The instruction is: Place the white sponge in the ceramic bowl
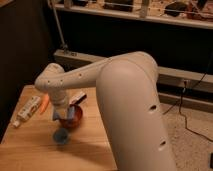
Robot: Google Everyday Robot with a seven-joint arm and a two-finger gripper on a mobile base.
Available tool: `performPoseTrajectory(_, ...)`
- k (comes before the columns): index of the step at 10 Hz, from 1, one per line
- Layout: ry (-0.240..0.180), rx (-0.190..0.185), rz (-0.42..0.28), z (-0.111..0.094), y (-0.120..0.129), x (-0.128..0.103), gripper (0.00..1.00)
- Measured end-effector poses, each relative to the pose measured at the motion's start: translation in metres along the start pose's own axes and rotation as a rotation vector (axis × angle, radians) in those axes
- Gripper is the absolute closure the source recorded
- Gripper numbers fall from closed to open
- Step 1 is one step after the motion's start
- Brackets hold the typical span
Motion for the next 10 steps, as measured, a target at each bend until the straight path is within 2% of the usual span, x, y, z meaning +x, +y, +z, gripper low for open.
performPoseTrajectory(1, 0.010, 0.002, 0.015, 0.000, -0.001, 0.008, 0.70)
performPoseTrajectory(3, 0.032, 0.003, 0.035, 0.002, -0.003, 0.018, 0.53)
performPoseTrajectory(4, 0.044, 0.008, 0.044, 0.006, -0.005, 0.023, 0.39)
performPoseTrajectory(6, 0.048, 0.019, 0.048, 0.010, -0.007, 0.024, 0.24)
performPoseTrajectory(7, 0.043, 0.024, 0.047, 0.012, -0.008, 0.021, 0.20)
performPoseTrajectory(10, 0.039, 0.024, 0.037, 0.022, -0.005, 0.014, 0.20)
